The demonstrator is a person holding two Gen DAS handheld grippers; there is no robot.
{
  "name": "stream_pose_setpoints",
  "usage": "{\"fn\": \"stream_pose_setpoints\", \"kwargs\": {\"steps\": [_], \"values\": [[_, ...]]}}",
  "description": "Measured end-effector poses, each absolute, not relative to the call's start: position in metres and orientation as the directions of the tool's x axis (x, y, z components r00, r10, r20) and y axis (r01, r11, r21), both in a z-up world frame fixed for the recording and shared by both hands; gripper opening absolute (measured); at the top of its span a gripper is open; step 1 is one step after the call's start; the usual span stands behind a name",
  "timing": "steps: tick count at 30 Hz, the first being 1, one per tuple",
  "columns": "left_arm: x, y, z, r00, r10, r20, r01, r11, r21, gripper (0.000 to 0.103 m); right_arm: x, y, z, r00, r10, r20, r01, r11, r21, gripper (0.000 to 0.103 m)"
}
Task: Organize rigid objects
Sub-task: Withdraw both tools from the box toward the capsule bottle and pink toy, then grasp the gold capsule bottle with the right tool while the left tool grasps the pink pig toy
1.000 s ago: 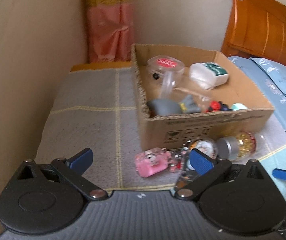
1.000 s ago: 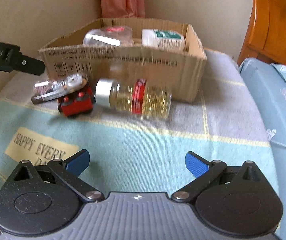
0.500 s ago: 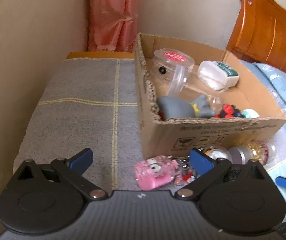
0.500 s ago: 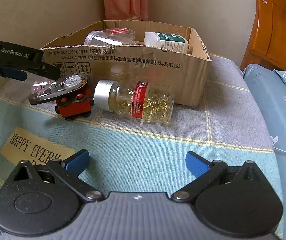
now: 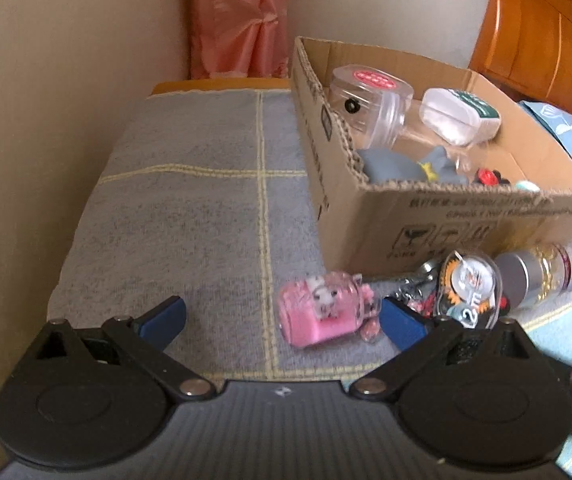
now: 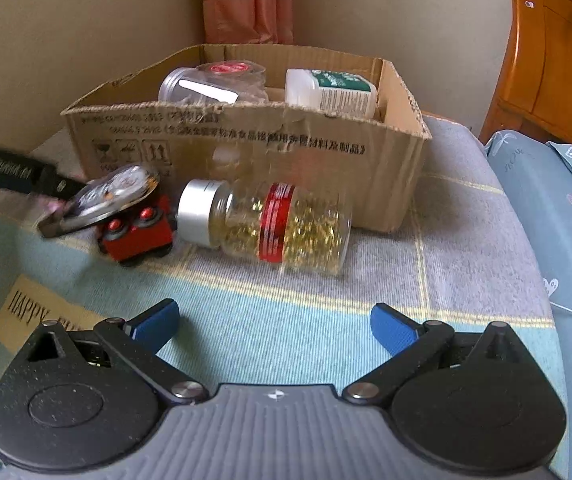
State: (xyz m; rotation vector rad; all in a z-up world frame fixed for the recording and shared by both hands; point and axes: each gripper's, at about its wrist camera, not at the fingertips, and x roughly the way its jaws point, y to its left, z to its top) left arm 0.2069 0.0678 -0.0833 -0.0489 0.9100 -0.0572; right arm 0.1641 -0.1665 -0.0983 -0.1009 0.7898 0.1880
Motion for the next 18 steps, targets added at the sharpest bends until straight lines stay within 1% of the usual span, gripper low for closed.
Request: {"fn": "stream_pose_setpoints", "kwargs": {"steps": [5, 10, 14, 18], "values": [[0.204, 0.068, -0.086, 0.604, -0.074, -0.793, 0.035, 0.997, -0.066, 0.102, 0.172, -0.164, -0.089, 0.716, 0.174, -0.676, -0.204, 0.978, 0.036, 0.103], [0.206, 0.068, -0.087, 0.608, -0.089, -0.789, 0.040, 0.996, -0.081, 0.102, 0.182, -0.159, -0.087, 0.730, 0.170, -0.662, -0.172, 0.983, 0.063, 0.103], [0.207, 0.070, -0.087, 0.610, -0.087, -0.788, 0.037, 0.996, -0.082, 0.102, 0.189, -0.153, -0.086, 0.741, 0.116, -0.661, -0.122, 0.992, 0.037, 0.103], [0.203, 0.082, -0.085, 0.611, -0.074, -0.788, 0.012, 0.996, -0.085, 0.102, 0.191, -0.166, -0.087, 0.742, 0.096, -0.664, -0.077, 0.995, 0.057, 0.103]]}}
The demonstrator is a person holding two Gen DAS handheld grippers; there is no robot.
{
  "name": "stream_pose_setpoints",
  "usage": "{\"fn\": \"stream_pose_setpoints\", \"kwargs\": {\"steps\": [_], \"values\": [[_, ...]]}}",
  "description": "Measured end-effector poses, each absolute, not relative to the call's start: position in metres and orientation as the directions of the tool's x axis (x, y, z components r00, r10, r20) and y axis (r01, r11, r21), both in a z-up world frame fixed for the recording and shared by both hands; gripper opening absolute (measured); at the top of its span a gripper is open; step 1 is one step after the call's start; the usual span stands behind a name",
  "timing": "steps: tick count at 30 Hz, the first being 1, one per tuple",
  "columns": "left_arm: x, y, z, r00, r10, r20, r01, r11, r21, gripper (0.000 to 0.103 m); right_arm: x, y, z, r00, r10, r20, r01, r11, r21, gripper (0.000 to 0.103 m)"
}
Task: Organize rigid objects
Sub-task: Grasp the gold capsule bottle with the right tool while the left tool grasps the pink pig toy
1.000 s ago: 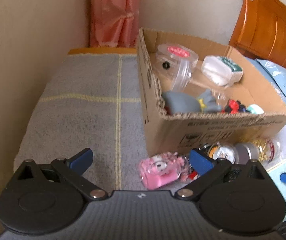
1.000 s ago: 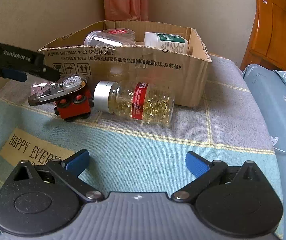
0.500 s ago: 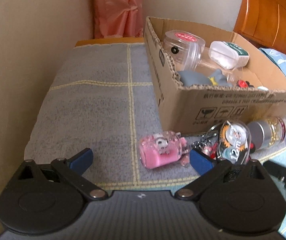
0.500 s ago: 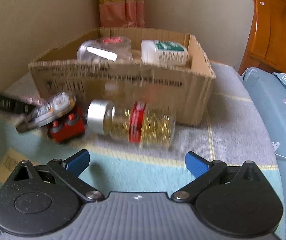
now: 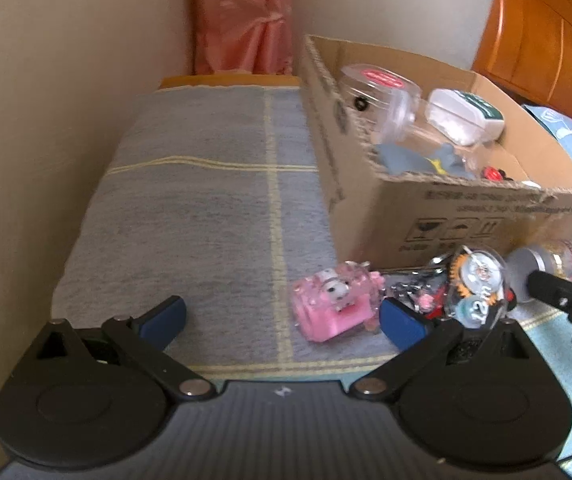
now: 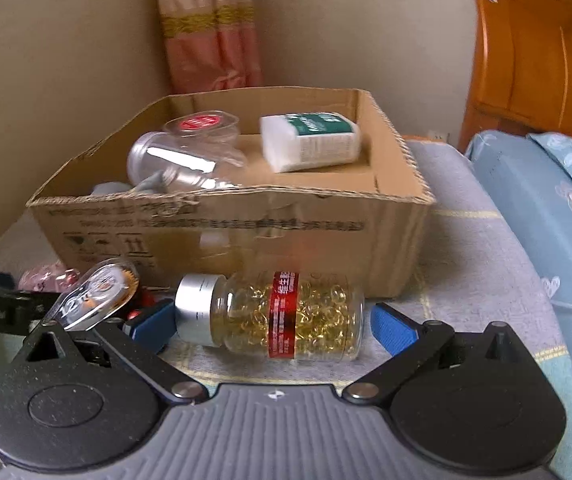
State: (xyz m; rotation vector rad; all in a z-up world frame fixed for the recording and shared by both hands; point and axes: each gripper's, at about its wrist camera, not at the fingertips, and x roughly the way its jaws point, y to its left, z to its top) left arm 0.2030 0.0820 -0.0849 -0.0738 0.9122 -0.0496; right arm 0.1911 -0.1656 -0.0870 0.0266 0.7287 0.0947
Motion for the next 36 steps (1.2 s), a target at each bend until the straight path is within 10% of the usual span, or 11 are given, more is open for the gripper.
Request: {"fn": "stream_pose_setpoints", "kwargs": {"steps": [36], "values": [[0.201, 0.064, -0.091, 0.669, -0.006, -0.743, -0.037, 0.998, -0.042, 0.085, 0.202, -0.173, -0.104, 0.698, 0.006, -0.716, -0.029, 0.999, -0.020, 0.103]]}}
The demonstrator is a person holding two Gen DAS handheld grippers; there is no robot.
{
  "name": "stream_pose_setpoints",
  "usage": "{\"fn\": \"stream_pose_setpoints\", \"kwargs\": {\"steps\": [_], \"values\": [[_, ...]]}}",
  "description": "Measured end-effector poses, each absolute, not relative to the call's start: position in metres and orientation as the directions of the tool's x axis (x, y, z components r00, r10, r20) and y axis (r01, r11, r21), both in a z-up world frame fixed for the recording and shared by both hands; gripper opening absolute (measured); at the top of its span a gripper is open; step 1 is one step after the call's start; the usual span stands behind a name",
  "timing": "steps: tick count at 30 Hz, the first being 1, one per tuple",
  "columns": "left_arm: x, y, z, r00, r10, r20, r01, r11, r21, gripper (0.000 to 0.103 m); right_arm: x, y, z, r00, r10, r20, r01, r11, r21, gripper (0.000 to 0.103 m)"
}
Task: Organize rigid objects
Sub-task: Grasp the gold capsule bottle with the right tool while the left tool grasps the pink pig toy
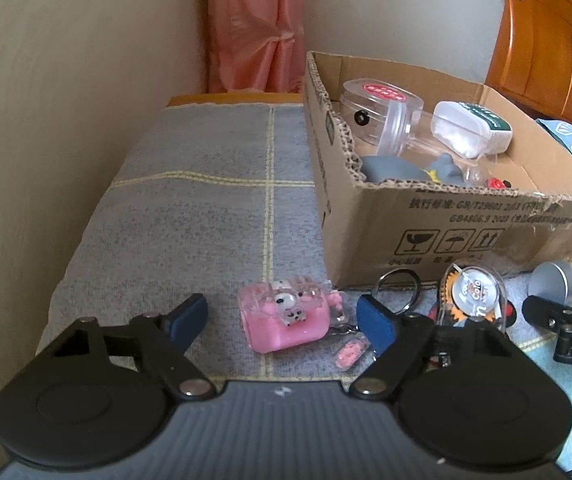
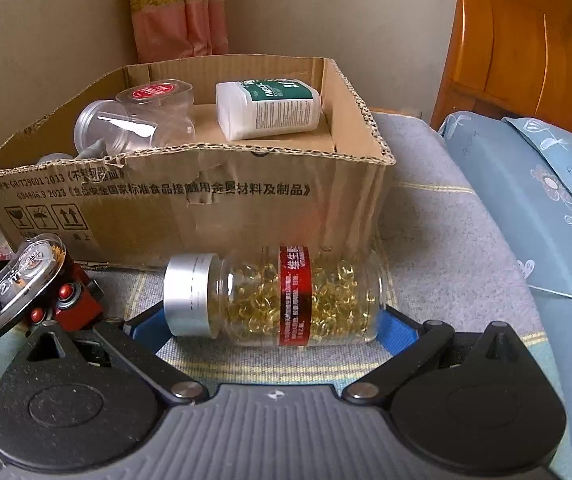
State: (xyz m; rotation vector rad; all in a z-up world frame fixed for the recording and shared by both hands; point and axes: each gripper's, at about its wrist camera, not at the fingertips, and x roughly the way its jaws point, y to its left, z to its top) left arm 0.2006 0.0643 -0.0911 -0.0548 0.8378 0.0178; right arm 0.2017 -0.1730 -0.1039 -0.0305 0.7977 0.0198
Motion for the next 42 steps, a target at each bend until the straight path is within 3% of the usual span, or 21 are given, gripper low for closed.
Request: {"fn": "stream_pose_setpoints", "kwargs": {"steps": [3, 10, 16, 23, 26, 42], "values": [[0.203, 0.065, -0.094, 0.664, 0.012, -0.748, -0.066, 0.997, -0.043, 0.095, 0.203, -0.174, -0.104, 0.695, 0.022, -0.719, -0.051, 0.999, -0.019, 0.103], [0.202, 0.065, -0.095, 0.670, 0.012, -0.742, -0.070, 0.996, -0.046, 0.092, 0.205, -0.174, -0.106, 0.712, 0.036, -0.701, -0.071, 0.997, -0.021, 0.103], [0.201, 0.065, -0.095, 0.672, 0.015, -0.741, -0.072, 0.996, -0.044, 0.085, 0.208, -0.173, -0.105, 0.710, 0.032, -0.704, -0.067, 0.998, -0.022, 0.103], [0.200, 0.066, -0.089, 0.667, -0.009, -0.745, -0.055, 0.997, -0.061, 0.067, 0.209, -0.172, -0.100, 0.705, 0.020, -0.709, -0.053, 0.998, -0.024, 0.096], [0.200, 0.067, -0.087, 0.667, -0.024, -0.745, -0.039, 0.997, -0.066, 0.055, 0.209, -0.173, -0.099, 0.691, 0.016, -0.723, -0.043, 0.999, -0.019, 0.096], [0.189, 0.073, -0.053, 0.618, -0.170, -0.767, 0.162, 0.983, -0.088, 0.055, 0.185, -0.190, -0.052, 0.660, 0.167, -0.732, -0.241, 0.971, 0.004, 0.096]]}}
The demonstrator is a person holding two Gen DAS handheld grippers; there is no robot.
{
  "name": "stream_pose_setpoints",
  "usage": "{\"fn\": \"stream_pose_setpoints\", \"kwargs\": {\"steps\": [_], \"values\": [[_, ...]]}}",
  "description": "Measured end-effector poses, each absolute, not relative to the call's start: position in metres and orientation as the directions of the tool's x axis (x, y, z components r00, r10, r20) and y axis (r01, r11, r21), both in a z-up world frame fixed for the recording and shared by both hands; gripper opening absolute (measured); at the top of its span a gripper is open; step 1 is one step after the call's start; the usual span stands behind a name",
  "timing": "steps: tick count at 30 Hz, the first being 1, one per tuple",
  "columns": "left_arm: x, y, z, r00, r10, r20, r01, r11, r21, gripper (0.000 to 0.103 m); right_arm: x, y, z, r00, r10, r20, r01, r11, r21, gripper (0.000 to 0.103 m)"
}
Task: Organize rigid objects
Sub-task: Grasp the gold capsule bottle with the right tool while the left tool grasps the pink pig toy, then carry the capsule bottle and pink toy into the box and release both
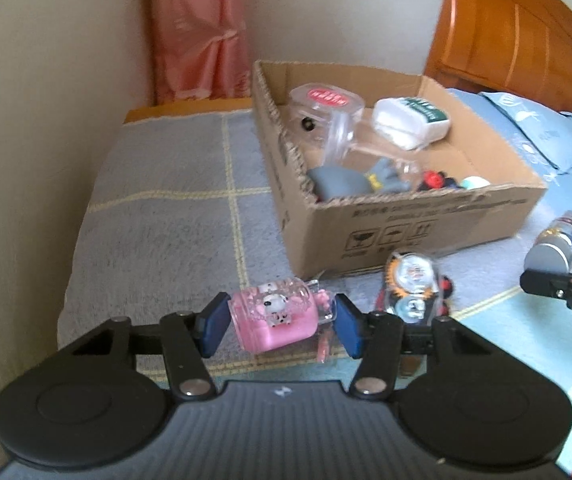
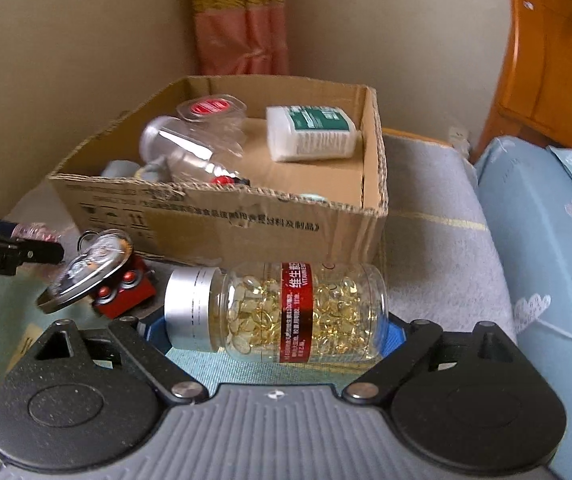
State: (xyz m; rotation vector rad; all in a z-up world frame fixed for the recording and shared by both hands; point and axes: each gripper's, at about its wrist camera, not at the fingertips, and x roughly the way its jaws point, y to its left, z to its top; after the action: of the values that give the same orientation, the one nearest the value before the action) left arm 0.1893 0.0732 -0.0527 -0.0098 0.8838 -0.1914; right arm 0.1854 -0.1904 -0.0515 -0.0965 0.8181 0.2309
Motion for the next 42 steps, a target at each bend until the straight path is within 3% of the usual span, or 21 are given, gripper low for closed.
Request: {"fn": "stream_pose_setpoints", "kwargs": {"steps": [23, 42], "values": [[0.194, 0.063, 0.049, 0.656, -0.225, -0.720, 0.280, 0.959, -0.045, 0.055, 0.209, -0.204, 0.021, 0.689, 0.264, -0.675, -0.351, 0.936, 0.008, 0.096], [0.308, 0.003, 0.086, 0.666, -0.259, -0.700, 0.362, 0.932, -0.001, 0.055, 0.292, -0.192, 0.007, 0.684, 0.207, -0.699, -0.310, 0.950, -0.022, 0.096]]}}
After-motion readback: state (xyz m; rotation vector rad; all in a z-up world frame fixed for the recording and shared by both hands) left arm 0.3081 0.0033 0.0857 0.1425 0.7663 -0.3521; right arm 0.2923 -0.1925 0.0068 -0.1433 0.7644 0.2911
